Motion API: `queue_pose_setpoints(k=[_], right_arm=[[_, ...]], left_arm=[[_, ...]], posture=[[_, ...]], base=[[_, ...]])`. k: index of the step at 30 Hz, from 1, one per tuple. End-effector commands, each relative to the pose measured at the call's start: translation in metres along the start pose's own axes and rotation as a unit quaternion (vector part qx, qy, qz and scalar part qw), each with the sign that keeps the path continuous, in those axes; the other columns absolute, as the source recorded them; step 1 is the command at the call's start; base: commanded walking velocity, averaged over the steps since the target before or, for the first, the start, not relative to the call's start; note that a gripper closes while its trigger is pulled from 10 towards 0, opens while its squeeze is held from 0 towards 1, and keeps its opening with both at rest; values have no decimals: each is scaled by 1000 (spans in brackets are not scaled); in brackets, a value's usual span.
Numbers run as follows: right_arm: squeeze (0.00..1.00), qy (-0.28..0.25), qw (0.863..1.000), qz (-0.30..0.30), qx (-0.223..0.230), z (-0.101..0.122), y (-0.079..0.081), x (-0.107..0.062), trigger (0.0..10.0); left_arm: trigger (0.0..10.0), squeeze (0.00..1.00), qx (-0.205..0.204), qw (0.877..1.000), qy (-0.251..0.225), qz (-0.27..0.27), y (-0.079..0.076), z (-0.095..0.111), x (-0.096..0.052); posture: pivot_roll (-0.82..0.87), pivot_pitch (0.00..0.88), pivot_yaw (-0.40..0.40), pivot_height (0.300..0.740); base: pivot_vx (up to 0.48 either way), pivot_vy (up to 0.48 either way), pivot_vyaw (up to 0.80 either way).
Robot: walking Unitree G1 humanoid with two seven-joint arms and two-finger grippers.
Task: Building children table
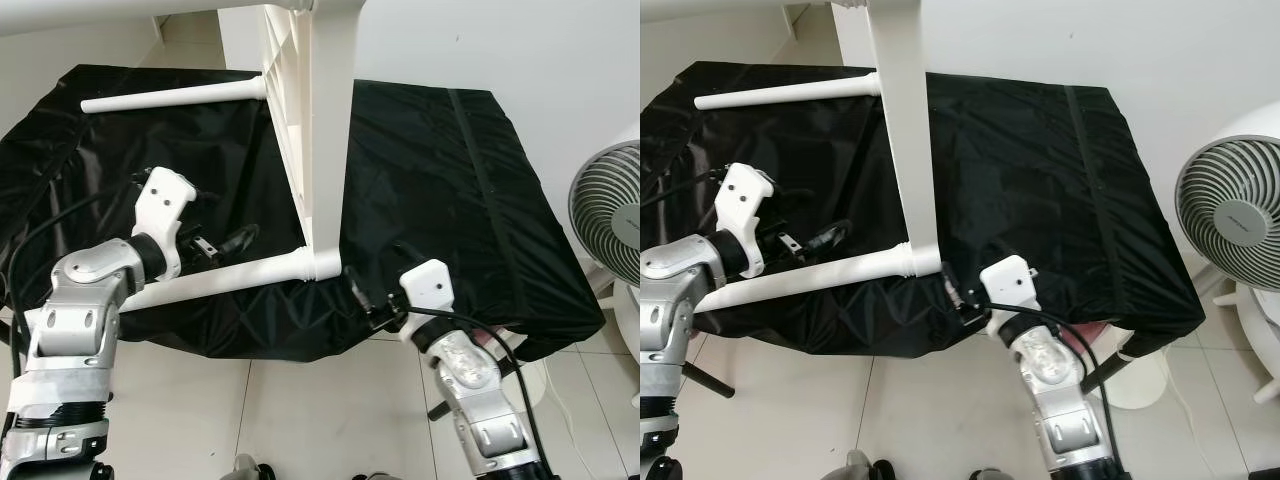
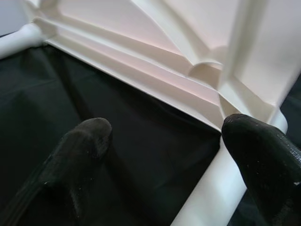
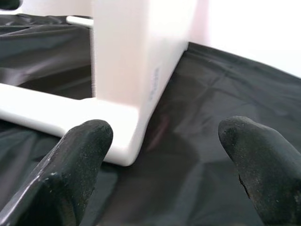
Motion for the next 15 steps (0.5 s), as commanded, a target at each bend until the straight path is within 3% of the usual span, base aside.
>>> queue_pose_setpoints(k=[1,3,6,8,11,13,15], right_arm=[[0,8,1000,8,6,-2,7,-1,10000],[0,13,1000,10,19,-4,13,-1,10000],[0,17,999,11,28,-5,15,-1,10000],[0,29,997,23,61,-10,29,1,10000],[0,33,996,30,79,-11,35,2,10000],[0,35,995,40,87,-12,40,3,10000],[0,36,995,42,88,-12,41,3,10000]], left_arm=[[10000,0,-11,984,-43,171,19,4,-10],[10000,0,-19,989,-28,143,11,-2,-15],[10000,0,-29,990,-14,141,8,-7,-18],[10000,0,0,989,-5,150,3,-11,-22],[10000,0,36,988,11,150,1,-12,-23],[10000,0,112,981,26,153,-1,-10,-21],[10000,0,115,982,20,148,-4,-6,-18]], posture=[[-63,68,39,740],[-59,62,42,740],[-56,56,44,740],[-50,50,46,740],[-46,50,45,740],[-40,52,42,740],[-35,51,39,740]], base=[[0,0,0],[0,0,0],[0,0,0],[0,0,0],[0,0,0],[0,0,0],[0,0,0]])
Point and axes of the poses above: a point about 5 cm out from each wrist's last joint towards the gripper, its own x axis pointing out of the wrist towards the gripper, its own z axis along the axis of the wrist's last joint, y = z × x, the point moved 1 cm from there along x, pointing out of the wrist towards the gripper, and after that the axes turned 14 degrees about -x, right-handed, at the moved point
